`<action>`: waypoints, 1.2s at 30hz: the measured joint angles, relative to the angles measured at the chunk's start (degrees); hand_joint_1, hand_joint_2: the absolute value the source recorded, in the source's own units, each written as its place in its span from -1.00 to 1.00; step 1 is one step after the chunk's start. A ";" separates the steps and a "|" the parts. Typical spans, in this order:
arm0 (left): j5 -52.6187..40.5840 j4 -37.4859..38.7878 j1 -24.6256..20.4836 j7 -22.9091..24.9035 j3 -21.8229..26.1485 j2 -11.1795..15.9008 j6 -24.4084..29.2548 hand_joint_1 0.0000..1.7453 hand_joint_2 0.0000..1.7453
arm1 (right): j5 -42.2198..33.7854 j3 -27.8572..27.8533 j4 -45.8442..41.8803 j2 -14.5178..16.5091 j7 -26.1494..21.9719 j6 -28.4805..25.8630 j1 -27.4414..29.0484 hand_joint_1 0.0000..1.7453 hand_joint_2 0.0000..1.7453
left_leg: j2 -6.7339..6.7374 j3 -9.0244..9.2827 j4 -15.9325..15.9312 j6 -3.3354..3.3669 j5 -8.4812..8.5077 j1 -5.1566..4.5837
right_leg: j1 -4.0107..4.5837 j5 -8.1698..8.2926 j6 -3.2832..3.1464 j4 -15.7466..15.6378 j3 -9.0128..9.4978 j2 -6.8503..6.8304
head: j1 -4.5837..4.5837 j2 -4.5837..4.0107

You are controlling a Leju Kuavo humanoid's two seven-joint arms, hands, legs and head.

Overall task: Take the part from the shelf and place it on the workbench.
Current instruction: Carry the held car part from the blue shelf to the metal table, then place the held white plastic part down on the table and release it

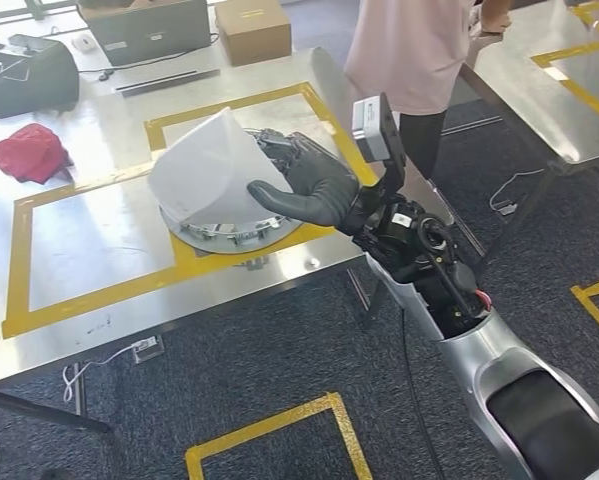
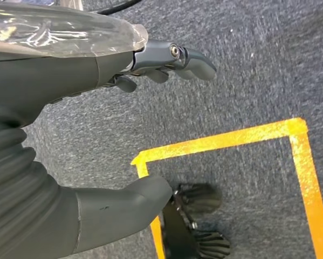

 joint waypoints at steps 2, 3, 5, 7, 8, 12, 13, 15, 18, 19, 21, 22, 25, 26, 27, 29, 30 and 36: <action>0.00 0.00 0.14 0.02 0.00 0.00 0.00 -1.00 1.00 | 0.01 0.10 0.17 0.05 0.02 0.00 0.04 1.00 1.00 | 0.00 -4.69 7.42 -0.25 -2.08 0.01 | 0.06 -0.30 -0.29 0.00 0.21 -0.03 | -0.70 0.00; 0.00 0.00 0.25 0.05 0.00 -0.02 0.00 -1.00 1.00 | 0.02 0.15 0.29 0.05 0.03 0.00 0.07 1.00 1.00 | 0.00 -5.87 8.55 -0.27 -1.57 0.01 | 0.09 -0.50 -0.34 0.01 0.43 -0.01 | -0.93 0.00; 0.00 0.00 0.32 0.09 0.00 0.00 0.00 -1.00 1.00 | 0.02 0.25 0.48 0.06 0.03 0.00 0.08 1.00 1.00 | 0.02 -4.65 3.88 -0.07 2.66 0.02 | 0.12 -1.04 -0.27 0.03 1.13 0.06 | -1.24 0.00; 0.00 0.00 0.19 0.10 0.00 0.10 0.00 -1.00 1.00 | 0.02 0.36 0.54 0.07 0.03 0.00 0.01 1.00 1.00 | 0.03 -1.17 -4.36 0.33 6.92 -0.06 | 0.29 -1.72 0.06 0.13 1.79 0.10 | -1.51 0.00; 0.00 0.00 0.10 0.11 0.00 0.14 0.00 -1.00 1.00 | 0.02 0.43 0.57 0.08 0.03 0.00 -0.07 1.00 1.00 | 0.00 0.05 -7.02 0.62 7.74 -0.18 | 0.38 -1.99 0.31 0.19 1.90 0.15 | -1.61 0.00; -0.05 0.00 0.09 0.16 0.00 0.13 0.00 -1.00 1.00 | 0.04 0.53 0.71 0.16 0.02 -0.10 -0.37 1.00 1.00 | -0.10 1.16 -8.97 1.84 7.09 -0.27 | 0.48 -2.92 1.51 0.48 1.81 0.20 | -1.25 0.00; -0.08 0.00 0.09 0.16 0.00 0.10 0.00 -1.00 1.00 | 0.04 0.51 0.69 0.16 0.02 -0.13 -0.44 1.00 1.00 | -0.09 1.43 -9.11 2.15 6.97 -0.14 | 0.44 -3.75 1.80 1.77 1.26 0.14 | -1.08 0.00; -0.11 0.00 0.08 0.15 0.00 0.06 0.01 -1.00 1.00 | 0.03 0.49 0.68 0.16 0.05 -0.17 -0.47 1.00 1.00 | -0.06 1.99 -9.27 2.69 6.66 -0.03 | 0.30 -6.84 2.31 8.58 -2.01 0.02 | -0.51 0.00; -0.10 0.00 0.15 0.14 0.00 -0.02 0.02 -1.00 1.00 | 0.02 0.55 0.75 0.16 0.10 -0.13 0.02 1.00 1.00 | -0.06 2.82 -9.24 2.97 5.96 -0.06 | 0.17 -9.00 2.62 18.48 -7.76 -0.02 | 0.17 0.00; -0.10 0.00 0.19 0.13 0.00 -0.04 0.02 -1.00 1.00 | 0.02 0.56 0.79 0.16 0.11 -0.13 0.14 1.00 1.00 | -0.11 3.25 -9.23 2.93 5.66 -0.06 | 0.16 -7.51 2.54 17.80 -7.96 -0.02 | 0.37 0.00; -0.09 0.00 0.27 0.08 0.00 -0.06 0.02 -1.00 1.00 | -0.01 0.56 0.84 0.16 0.12 -0.12 0.09 1.00 1.00 | -0.23 4.29 -9.25 2.70 4.98 -0.09 | 0.22 -2.25 2.04 10.45 -5.54 -0.03 | 0.96 0.00; -0.09 0.00 0.26 0.04 0.00 -0.09 0.02 -1.00 1.00 | -0.02 0.56 0.85 0.16 0.11 -0.12 0.01 1.00 1.00 | -0.26 4.66 -9.25 2.50 4.66 -0.19 | 0.38 -0.23 1.72 6.65 -3.94 -0.02 | 1.11 0.00; -0.09 0.00 0.22 -0.03 0.00 -0.19 0.02 -1.00 1.00 | -0.02 0.73 0.90 0.19 0.09 -0.12 -0.22 1.00 1.00 | -0.22 4.61 -9.20 1.87 4.31 -0.41 | 0.78 0.65 1.02 1.48 -1.46 0.02 | 1.23 0.00; -0.10 0.00 0.22 -0.02 0.00 -0.19 0.02 -1.00 1.00 | -0.02 0.78 0.90 0.20 0.10 -0.13 -0.25 1.00 1.00 | -0.19 4.54 -9.24 1.63 4.26 -0.45 | 0.64 0.42 0.89 0.92 -1.21 0.03 | 1.21 0.00; -0.10 0.00 0.21 -0.02 0.00 -0.21 0.03 -1.00 1.00 | -0.02 0.80 0.90 0.21 0.09 -0.17 -0.25 1.00 1.00 | -0.13 4.49 -9.01 1.38 4.02 -0.44 | 0.47 0.38 0.74 0.59 -1.00 0.07 | 1.15 0.00; -0.11 0.00 0.11 0.01 0.00 -0.17 0.08 -1.00 1.00 | -0.03 0.79 0.90 0.30 0.10 -0.16 -0.46 1.00 1.00 | -0.04 2.93 -5.62 0.75 2.29 -0.40 | 0.10 0.36 0.32 0.02 -0.46 0.05 | 0.66 0.00; -0.11 0.00 0.08 0.05 0.00 -0.16 0.11 -1.00 1.00 | -0.04 0.82 0.90 0.37 0.11 -0.15 -0.56 1.00 1.00 | -0.01 1.04 -2.07 0.47 0.82 -0.29 | 0.05 0.30 0.11 -0.06 -0.31 0.03 | 0.34 0.00; -0.11 0.00 0.34 0.19 0.00 -0.09 0.17 -1.00 1.00 | -0.04 0.92 1.01 0.49 0.25 -0.07 -0.32 1.00 1.00 | 0.06 -4.60 3.39 -0.26 3.06 0.13 | 0.01 -0.81 -0.07 -0.01 0.85 0.02 | -1.09 0.00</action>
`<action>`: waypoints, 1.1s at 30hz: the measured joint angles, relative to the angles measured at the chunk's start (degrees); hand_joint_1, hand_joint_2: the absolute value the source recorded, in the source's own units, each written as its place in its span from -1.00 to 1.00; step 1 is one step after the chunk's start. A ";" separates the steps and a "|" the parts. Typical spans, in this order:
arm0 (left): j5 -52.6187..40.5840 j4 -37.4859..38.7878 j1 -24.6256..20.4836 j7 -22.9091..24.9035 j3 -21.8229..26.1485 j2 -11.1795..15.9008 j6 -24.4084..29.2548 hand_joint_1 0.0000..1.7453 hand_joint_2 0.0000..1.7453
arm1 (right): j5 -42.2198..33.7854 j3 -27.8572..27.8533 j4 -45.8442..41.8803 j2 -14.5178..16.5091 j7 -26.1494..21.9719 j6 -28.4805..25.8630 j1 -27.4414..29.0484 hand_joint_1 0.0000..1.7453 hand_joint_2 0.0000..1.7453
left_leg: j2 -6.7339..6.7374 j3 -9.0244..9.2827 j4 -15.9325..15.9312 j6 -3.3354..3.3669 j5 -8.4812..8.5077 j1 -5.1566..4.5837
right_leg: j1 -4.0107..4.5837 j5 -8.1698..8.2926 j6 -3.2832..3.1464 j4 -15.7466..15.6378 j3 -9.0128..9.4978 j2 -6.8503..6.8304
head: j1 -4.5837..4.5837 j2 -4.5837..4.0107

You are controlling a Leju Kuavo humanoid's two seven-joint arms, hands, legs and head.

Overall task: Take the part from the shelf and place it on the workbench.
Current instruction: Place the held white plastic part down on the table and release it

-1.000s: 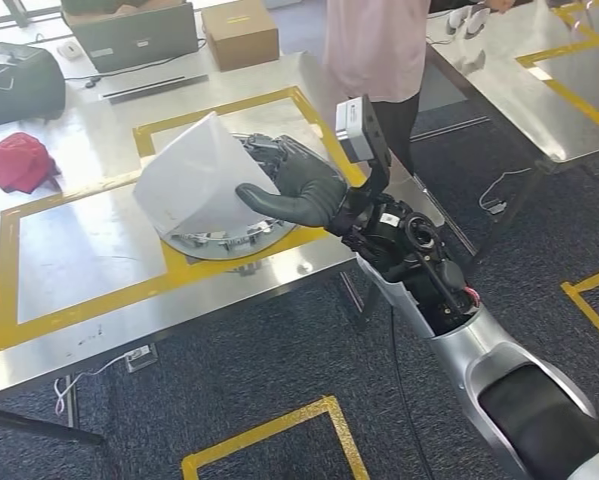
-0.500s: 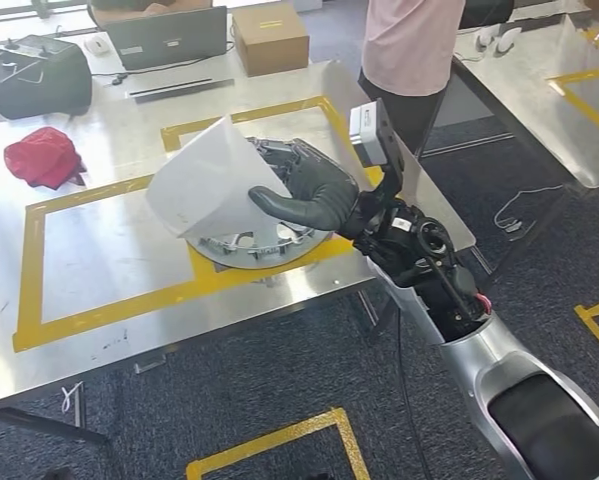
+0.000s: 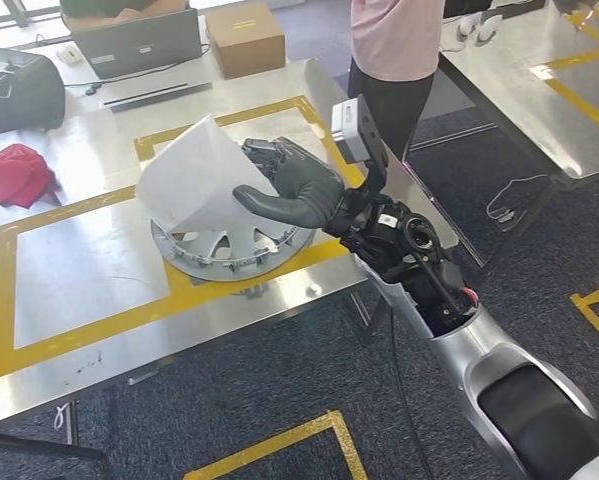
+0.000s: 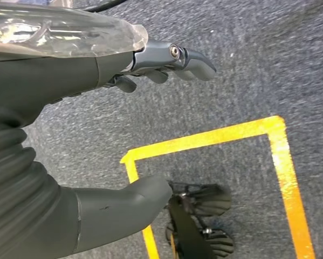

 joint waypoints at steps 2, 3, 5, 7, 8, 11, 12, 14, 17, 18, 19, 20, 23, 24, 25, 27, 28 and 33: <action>0.01 0.00 -0.06 -0.01 0.00 0.07 0.00 -1.00 1.00 | -0.01 0.00 0.00 0.01 -0.04 0.05 -0.11 1.00 1.00 | 0.08 3.19 -7.37 0.09 3.52 0.03 | 0.10 -0.63 0.41 0.16 0.56 0.04 | -0.35 0.00; 0.01 0.00 -0.10 -0.01 0.00 0.11 0.00 -1.00 1.00 | -0.01 0.01 0.01 0.02 -0.05 0.07 -0.20 1.00 1.00 | 0.08 4.32 -9.90 0.31 4.27 -0.02 | 0.21 -0.91 0.68 0.28 0.64 0.09 | -0.56 0.00; 0.02 0.00 -0.11 -0.01 0.00 0.09 0.00 -1.00 1.00 | -0.02 0.03 0.02 0.02 -0.08 0.07 -0.36 1.00 1.00 | -0.01 5.16 -11.73 0.98 4.04 -0.23 | 0.44 -1.29 1.24 0.35 0.64 0.18 | -0.61 0.00; 0.01 0.00 -0.07 -0.02 0.00 0.03 0.00 -1.00 1.00 | -0.02 0.04 0.02 0.02 -0.10 0.07 -0.43 1.00 1.00 | -0.09 5.30 -11.83 1.78 3.85 -0.18 | 0.34 -1.73 1.77 0.46 0.65 0.13 | -0.32 0.00; 0.01 0.00 -0.08 -0.03 0.00 0.01 0.00 -1.00 1.00 | -0.02 0.03 0.01 0.02 -0.13 0.09 -0.51 1.00 1.00 | -0.11 5.51 -11.89 2.19 3.72 -0.13 | 0.26 -2.42 2.05 1.37 0.30 0.06 | -0.18 0.00; 0.02 0.00 -0.09 -0.09 0.00 0.04 0.00 -1.00 1.00 | -0.02 0.06 0.07 0.02 -0.29 0.28 -0.70 1.00 1.00 | -0.09 6.17 -11.99 3.07 3.24 -0.07 | 0.10 -6.97 2.69 11.82 -4.78 -0.10 | 0.77 0.00; 0.02 0.00 -0.07 -0.10 0.00 0.03 0.00 -1.00 1.00 | -0.01 0.10 0.14 0.02 -0.34 0.37 -0.64 1.00 1.00 | -0.09 6.36 -11.99 3.20 3.06 -0.13 | 0.09 -8.20 2.77 16.05 -7.13 -0.11 | 1.04 0.00; 0.02 0.00 0.02 -0.12 0.00 0.01 0.00 -1.00 1.00 | 0.02 0.22 0.37 0.02 -0.48 0.54 -0.46 1.00 1.00 | -0.18 6.99 -11.97 3.28 2.59 -0.26 | 0.11 -7.45 2.65 18.86 -9.42 -0.11 | 1.40 0.00; 0.02 0.00 0.14 -0.17 0.00 -0.05 0.00 -1.00 1.00 | 0.07 0.29 0.56 0.02 -0.81 0.72 -0.58 1.00 1.00 | -0.40 8.54 -12.02 3.06 1.62 -0.51 | 0.47 -0.20 1.53 8.34 -5.59 -0.10 | 2.15 0.00; 0.02 0.00 0.11 -0.19 0.00 -0.09 0.00 -1.00 1.00 | 0.08 0.31 0.57 0.03 -0.89 0.74 -0.71 1.00 1.00 | -0.43 8.82 -12.05 2.91 1.37 -0.57 | 0.69 1.31 1.13 4.88 -4.01 -0.11 | 2.17 0.00; 0.02 0.00 0.08 -0.20 0.00 -0.13 0.00 -1.00 1.00 | 0.09 0.37 0.60 0.07 -0.93 0.76 -0.82 1.00 1.00 | -0.42 8.89 -12.08 2.70 1.24 -0.60 | 0.89 1.76 0.82 2.69 -2.96 -0.12 | 2.24 0.00; 0.02 0.00 0.07 -0.21 0.00 -0.18 0.00 -1.00 1.00 | 0.09 0.41 0.62 0.13 -0.95 0.77 -0.90 1.00 1.00 | -0.38 8.81 -12.16 2.47 1.22 -0.60 | 1.03 1.36 0.64 1.93 -2.49 -0.13 | 2.21 0.00; 0.00 0.00 0.05 -0.21 0.00 -0.25 0.00 -1.00 1.00 | 0.10 0.45 0.63 0.35 -0.98 0.77 -1.01 1.00 1.00 | -0.16 8.66 -11.83 1.60 0.74 -0.60 | 0.64 1.14 0.19 0.25 -1.55 -0.14 | 2.28 0.00; 0.00 0.00 0.00 -0.21 0.00 -0.23 0.00 -1.00 1.00 | 0.10 0.45 0.63 0.42 -0.99 0.77 -1.07 1.00 1.00 | -0.11 7.97 -10.21 1.30 -0.15 -0.60 | 0.44 1.23 0.02 -0.20 -1.19 -0.15 | 2.07 0.00; 0.01 0.00 -0.05 -0.21 0.00 -0.16 0.00 -1.00 1.00 | 0.10 0.48 0.64 0.50 -1.00 0.78 -1.11 1.00 1.00 | -0.07 6.43 -7.13 1.03 -1.58 -0.54 | 0.30 1.26 -0.12 -0.49 -0.87 -0.18 | 1.73 0.00; 0.01 0.00 -0.01 -0.21 0.00 -0.06 0.00 -1.00 1.00 | 0.10 0.56 0.73 0.57 -0.99 0.81 -1.09 1.00 1.00 | -0.05 1.67 1.25 0.56 -4.60 -0.44 | 0.32 1.03 -0.33 -0.54 -0.64 -0.21 | 0.93 0.00; 0.01 0.00 0.07 -0.21 0.00 -0.03 0.00 -1.00 1.00 | 0.11 0.61 0.82 0.59 -0.98 0.81 -1.00 1.00 1.00 | -0.05 -0.37 4.23 0.37 -5.12 -0.36 | 0.33 0.86 -0.36 -0.52 -0.52 -0.21 | 0.60 0.00; 0.00 0.00 0.12 -0.21 0.00 0.16 0.00 -1.00 1.00 | 0.11 0.73 1.05 0.64 -0.97 0.83 -0.87 1.00 1.00 | 0.08 3.87 -8.73 0.34 3.79 0.04 | 0.48 -0.67 0.39 -0.06 0.74 -0.09 | -0.38 0.00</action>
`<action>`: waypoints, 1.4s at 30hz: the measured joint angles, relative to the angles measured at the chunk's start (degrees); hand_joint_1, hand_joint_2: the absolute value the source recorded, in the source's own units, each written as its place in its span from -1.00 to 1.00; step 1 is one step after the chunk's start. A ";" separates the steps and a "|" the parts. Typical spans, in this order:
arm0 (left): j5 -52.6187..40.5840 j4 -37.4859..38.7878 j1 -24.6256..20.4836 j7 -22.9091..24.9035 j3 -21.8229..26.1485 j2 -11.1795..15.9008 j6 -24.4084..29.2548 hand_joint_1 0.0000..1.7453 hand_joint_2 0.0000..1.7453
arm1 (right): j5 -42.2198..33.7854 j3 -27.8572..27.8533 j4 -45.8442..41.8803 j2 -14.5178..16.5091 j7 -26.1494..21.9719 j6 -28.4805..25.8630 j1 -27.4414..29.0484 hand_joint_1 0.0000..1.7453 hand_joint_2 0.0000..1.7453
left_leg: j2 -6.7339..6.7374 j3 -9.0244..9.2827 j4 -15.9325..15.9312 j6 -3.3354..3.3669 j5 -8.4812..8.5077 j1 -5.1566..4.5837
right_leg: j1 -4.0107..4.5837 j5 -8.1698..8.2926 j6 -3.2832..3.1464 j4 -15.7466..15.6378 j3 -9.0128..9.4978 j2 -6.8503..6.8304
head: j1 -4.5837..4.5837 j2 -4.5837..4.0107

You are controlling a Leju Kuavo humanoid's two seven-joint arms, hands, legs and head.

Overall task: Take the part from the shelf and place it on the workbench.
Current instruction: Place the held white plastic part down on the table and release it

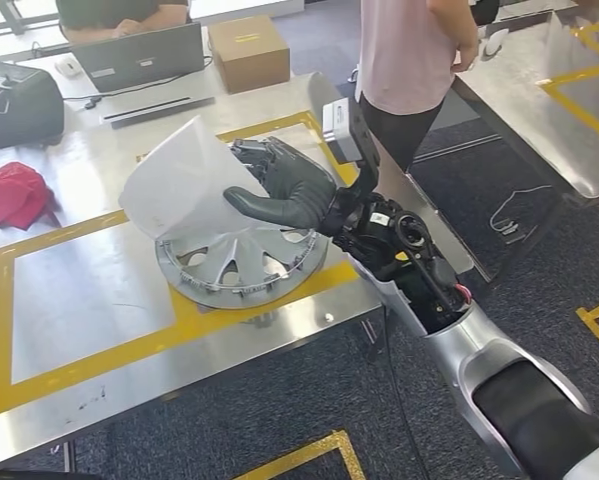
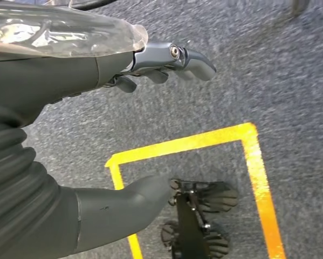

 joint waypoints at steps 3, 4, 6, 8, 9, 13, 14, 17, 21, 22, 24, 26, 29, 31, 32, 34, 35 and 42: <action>0.01 0.00 -0.01 0.05 0.00 -0.03 0.00 -1.00 1.00 | 0.09 0.10 0.05 0.04 0.01 0.01 -0.14 1.00 1.00 | -0.11 1.33 -3.11 1.01 0.26 -0.26 | 0.25 -0.64 0.81 0.21 0.03 0.11 | -0.10 0.00; 0.01 0.00 0.01 0.07 0.00 -0.08 0.00 -1.00 1.00 | 0.13 0.13 0.06 0.05 0.01 0.01 -0.16 1.00 1.00 | -0.12 1.41 -3.12 1.38 0.15 -0.20 | 0.20 -0.87 1.09 0.22 0.01 0.09 | 0.04 0.00; 0.02 0.00 0.00 0.06 0.00 -0.10 0.00 -1.00 1.00 | 0.16 0.12 0.07 0.06 0.01 0.01 -0.27 1.00 1.00 | -0.14 1.75 -3.25 2.09 -0.08 -0.09 | 0.00 -2.34 1.72 2.32 -0.88 0.02 | 0.39 0.00; 0.03 0.00 -0.02 0.05 0.00 -0.09 0.01 -1.00 1.00 | 0.22 0.14 0.11 0.06 -0.02 0.05 -0.35 1.00 1.00 | -0.13 2.17 -3.31 2.63 -0.41 -0.05 | -0.19 -5.51 2.24 9.46 -4.32 -0.04 | 1.00 0.00; 0.04 0.00 -0.01 0.04 0.00 -0.11 0.02 -1.00 1.00 | 0.32 0.18 0.19 0.06 -0.02 0.08 -0.32 1.00 1.00 | -0.12 2.36 -3.30 2.78 -0.60 -0.09 | -0.25 -7.04 2.40 13.94 -6.68 -0.06 | 1.28 0.00; 0.04 0.00 0.13 0.03 0.00 -0.18 0.02 -1.00 1.00 | 0.57 0.26 0.56 0.06 0.00 0.09 -0.02 1.00 1.00 | -0.30 3.90 -3.29 2.75 -1.68 -0.22 | -0.28 -3.21 2.07 14.46 -8.74 -0.06 | 2.22 0.00; 0.04 0.00 0.15 0.02 0.00 -0.21 0.02 -1.00 1.00 | 0.57 0.26 0.60 0.06 -0.01 0.09 -0.07 1.00 1.00 | -0.36 4.42 -3.32 2.62 -2.02 -0.22 | -0.21 -0.63 1.73 10.20 -7.12 -0.05 | 2.50 0.00; 0.04 0.00 0.08 -0.02 0.00 -0.27 0.04 -1.00 1.00 | 0.56 0.30 0.70 0.13 -0.04 0.09 -0.39 1.00 1.00 | -0.41 4.78 -3.35 1.99 -2.54 -0.36 | 0.35 2.20 0.86 2.17 -3.53 -0.02 | 2.73 0.00; 0.03 0.00 0.04 -0.10 0.00 -0.27 0.16 -1.00 1.00 | 0.81 0.33 0.75 0.35 -0.16 0.09 -0.52 1.00 1.00 | -0.22 4.09 -1.99 0.95 -3.59 -0.48 | -0.02 1.70 0.12 0.37 -2.38 0.04 | 2.45 0.00; 0.05 0.00 -0.01 -0.16 0.00 -0.21 0.18 -1.00 1.00 | 0.95 0.36 0.76 0.43 -0.24 0.09 -0.57 1.00 1.00 | -0.18 2.97 0.45 0.71 -4.81 -0.47 | -0.20 1.68 -0.14 0.05 -2.03 0.00 | 2.18 0.00; 0.09 0.00 0.04 -0.24 0.00 -0.14 0.21 -1.00 1.00 | 1.36 0.49 0.85 0.58 -0.39 0.10 -0.60 1.00 1.00 | -0.14 -1.42 8.43 0.31 -7.89 -0.33 | -0.23 1.47 -0.57 -0.05 -1.74 -0.06 | 1.39 0.00; 0.11 0.00 0.25 -0.31 0.00 -0.12 0.24 -1.00 1.00 | 1.78 0.63 1.06 0.72 -0.52 0.15 -0.51 1.00 1.00 | -0.13 -5.24 13.81 -0.02 -8.66 -0.19 | -0.19 1.15 -0.70 -0.03 -1.47 -0.06 | 0.74 0.00; 0.08 0.00 0.31 -0.50 0.00 -0.10 0.24 -1.00 1.00 | 1.86 0.79 1.31 0.88 -0.75 0.19 -0.52 1.00 1.00 | -0.04 -2.75 5.79 -0.05 -2.45 0.01 | -0.18 0.32 -0.42 0.05 -0.46 0.00 | 0.22 0.00; -0.02 0.00 0.17 -0.57 0.00 -0.03 0.24 -1.00 1.00 | 1.81 0.80 1.33 0.95 -0.79 0.05 -0.62 1.00 1.00 | 0.01 0.47 -1.31 0.24 0.37 -0.10 | 0.08 -0.38 0.10 0.28 -0.03 0.06 | -0.12 0.00; -0.06 0.00 0.12 -0.59 0.00 -0.04 0.24 -1.00 1.00 | 1.79 0.81 1.33 0.97 -0.77 -0.03 -0.66 1.00 1.00 | -0.02 1.20 -2.86 0.49 0.58 -0.18 | 0.19 -0.65 0.38 0.35 0.05 0.09 | -0.15 0.00; -0.13 0.00 0.06 -0.59 0.00 -0.11 0.24 -1.00 1.00 | 1.75 0.81 1.33 0.98 -0.73 -0.12 -0.70 1.00 1.00 | -0.13 1.40 -3.05 1.14 0.20 -0.27 | 0.24 -0.95 0.88 0.32 0.15 0.10 | 0.03 0.00; -0.17 0.00 0.06 -0.59 0.00 -0.14 0.24 -1.00 1.00 | 1.75 0.79 1.33 0.98 -0.71 -0.18 -0.69 1.00 1.00 | -0.16 1.49 -3.05 1.34 0.11 -0.36 | 0.22 -1.03 1.07 0.35 0.22 0.08 | 0.15 0.00; -0.70 0.00 -0.20 -0.63 0.00 -0.46 0.67 -1.00 1.00 | 2.49 0.79 1.33 0.98 -0.08 -1.23 -0.63 1.00 1.00 | -0.24 1.90 -3.03 1.89 -0.39 -0.72 | 0.01 -1.21 0.27 -0.05 0.66 -0.01 | 1.30 0.00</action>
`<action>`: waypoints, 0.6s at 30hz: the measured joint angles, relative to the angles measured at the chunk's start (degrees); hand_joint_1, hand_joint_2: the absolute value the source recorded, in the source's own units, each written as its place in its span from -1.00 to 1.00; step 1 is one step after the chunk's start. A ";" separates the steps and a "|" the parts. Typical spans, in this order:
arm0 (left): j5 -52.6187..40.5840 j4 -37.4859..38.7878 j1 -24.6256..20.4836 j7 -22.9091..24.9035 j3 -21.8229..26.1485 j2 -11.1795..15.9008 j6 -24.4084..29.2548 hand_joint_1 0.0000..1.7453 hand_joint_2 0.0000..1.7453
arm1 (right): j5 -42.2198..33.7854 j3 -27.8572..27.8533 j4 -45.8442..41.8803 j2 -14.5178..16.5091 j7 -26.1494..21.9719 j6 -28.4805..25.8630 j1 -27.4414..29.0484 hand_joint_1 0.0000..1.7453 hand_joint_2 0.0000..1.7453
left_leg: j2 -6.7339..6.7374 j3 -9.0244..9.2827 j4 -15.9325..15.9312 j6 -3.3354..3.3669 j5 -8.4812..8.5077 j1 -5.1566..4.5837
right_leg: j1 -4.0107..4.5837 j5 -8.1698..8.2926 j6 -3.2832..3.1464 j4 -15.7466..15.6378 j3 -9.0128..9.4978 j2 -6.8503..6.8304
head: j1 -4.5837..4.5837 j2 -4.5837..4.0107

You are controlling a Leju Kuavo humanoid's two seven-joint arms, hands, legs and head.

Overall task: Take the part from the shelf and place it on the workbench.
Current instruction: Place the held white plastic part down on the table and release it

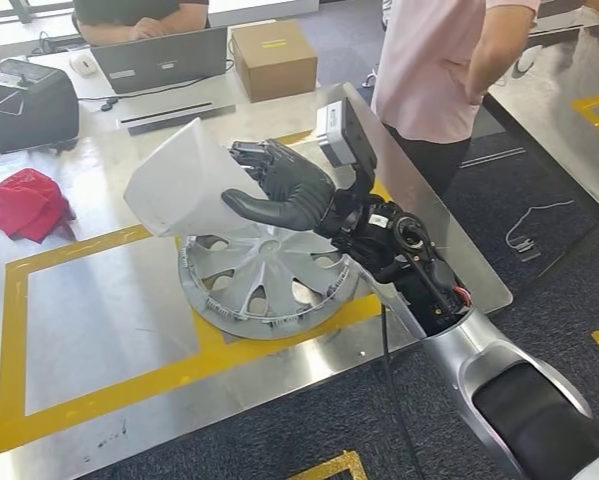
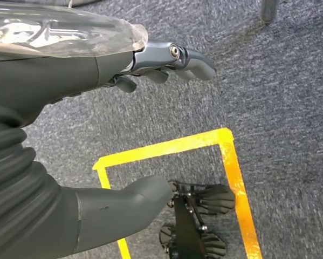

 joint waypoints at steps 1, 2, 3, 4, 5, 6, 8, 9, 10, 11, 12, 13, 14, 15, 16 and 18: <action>-0.11 0.00 -0.06 -0.09 0.00 -0.04 0.21 -1.00 1.00 | 0.75 0.02 0.00 0.00 -0.04 -0.24 0.01 1.00 1.00 | 0.01 0.00 0.00 0.06 -0.04 -0.06 | -0.05 -0.03 0.04 -0.06 0.02 0.00 | 0.10 0.00; -0.22 0.00 -0.13 -0.21 0.00 -0.06 0.43 -1.00 1.00 | 1.69 0.05 0.00 0.00 -0.15 -0.47 0.02 1.00 1.00 | 0.01 0.00 0.01 0.12 -0.07 -0.12 | -0.09 -0.06 0.10 -0.11 0.04 0.00 | 0.17 0.00; -0.28 0.00 -0.19 -0.36 0.00 -0.07 0.62 -1.00 1.00 | 2.76 0.12 0.00 0.00 -0.35 -0.69 0.02 1.00 1.00 | 0.02 0.00 0.01 0.14 -0.09 -0.17 | -0.13 -0.10 0.17 -0.15 0.06 0.00 | 0.21 0.00; -0.33 0.00 -0.26 -0.50 0.00 -0.09 0.79 -1.00 1.00 | 3.86 0.21 0.00 0.00 -0.60 -0.93 0.02 1.00 1.00 | 0.02 0.00 0.02 0.16 -0.10 -0.21 | -0.16 -0.12 0.24 -0.18 0.07 -0.01 | 0.24 0.00; -0.37 0.00 -0.32 -0.63 0.00 -0.11 0.93 -1.00 1.00 | 4.81 0.32 0.00 0.04 -0.85 -1.10 0.02 1.00 1.00 | 0.02 0.00 0.02 0.17 -0.10 -0.24 | -0.18 -0.14 0.32 -0.19 0.08 -0.02 | 0.23 0.00; -0.39 0.00 -0.38 -0.76 0.00 -0.14 1.08 -1.00 1.00 | 5.67 0.43 0.00 0.12 -1.06 -1.28 0.01 1.00 1.00 | 0.02 0.00 0.02 0.18 -0.10 -0.26 | -0.19 -0.14 0.46 -0.20 0.08 -0.03 | 0.22 0.00; -0.47 0.00 -0.45 -0.98 0.00 -0.21 1.25 -1.00 1.00 | 7.48 0.68 0.01 0.43 -1.46 -1.64 0.00 1.00 1.00 | 0.02 0.02 0.02 0.19 -0.10 -0.26 | -0.19 -0.13 0.73 -0.22 0.09 -0.04 | 0.17 0.00; -0.44 0.00 -0.48 -1.06 0.00 -0.25 1.20 -1.00 1.00 | 8.61 0.84 0.02 0.61 -1.73 -1.79 -0.01 1.00 1.00 | 0.03 0.03 0.02 0.20 -0.09 -0.26 | -0.19 -0.12 0.85 -0.23 0.09 -0.04 | 0.12 0.00; -0.40 0.00 -0.51 -1.10 0.00 -0.28 1.10 -1.00 1.00 | 9.85 1.03 0.02 0.82 -2.02 -1.90 -0.01 1.00 1.00 | 0.03 0.05 0.02 0.20 -0.09 -0.25 | -0.19 -0.13 0.91 -0.23 0.10 -0.04 | 0.05 0.00; -0.36 0.00 -0.53 -1.12 0.00 -0.32 0.98 -1.00 1.00 | 11.11 1.25 0.02 1.06 -2.28 -1.99 -0.01 1.00 1.00 | 0.03 0.07 0.02 0.20 -0.08 -0.23 | -0.18 -0.13 0.95 -0.22 0.11 -0.04 | -0.01 0.00; -0.32 0.00 -0.56 -1.13 0.00 -0.35 0.90 -1.00 1.00 | 12.22 1.48 0.02 1.34 -2.49 -2.11 0.00 1.00 1.00 | 0.04 0.09 0.02 0.19 -0.08 -0.21 | -0.17 -0.13 0.97 -0.22 0.11 -0.04 | -0.09 0.00; -0.32 0.00 -0.61 -1.15 0.00 -0.40 0.90 -1.00 1.00 | 13.22 1.73 0.02 1.64 -2.66 -2.24 0.00 1.00 1.00 | 0.04 0.11 0.01 0.19 -0.07 -0.17 | -0.16 -0.13 0.97 -0.22 0.13 -0.04 | -0.15 0.00; -0.32 0.00 -0.66 -1.20 0.00 -0.46 0.91 -1.00 1.00 | 14.27 2.01 0.02 1.97 -2.86 -2.38 -0.01 1.00 1.00 | 0.04 0.13 0.01 0.18 -0.07 -0.13 | -0.14 -0.13 0.97 -0.22 0.14 -0.04 | -0.20 0.00; -0.32 0.00 -0.71 -1.31 0.00 -0.51 0.93 -1.00 1.00 | 15.42 2.34 0.02 2.34 -3.06 -2.52 -0.03 1.00 1.00 | 0.05 0.14 0.00 0.17 -0.06 -0.09 | -0.12 -0.13 0.97 -0.21 0.16 -0.04 | -0.24 0.00; -0.32 0.00 -0.75 -1.46 0.00 -0.56 0.96 -1.00 1.00 | 16.65 2.72 0.04 2.79 -3.25 -2.63 -0.06 1.00 1.00 | 0.05 0.16 -0.02 0.16 -0.06 -0.06 | -0.10 -0.14 0.96 -0.21 0.18 -0.04 | -0.26 0.00; -0.40 0.00 -0.85 -1.79 0.00 -0.68 1.08 -1.00 1.00 | 19.25 3.64 0.24 4.01 -3.62 -2.91 -0.20 1.00 1.00 | 0.06 0.19 -0.07 0.13 -0.04 -0.03 | -0.05 -0.14 0.96 -0.20 0.20 -0.04 | -0.29 0.00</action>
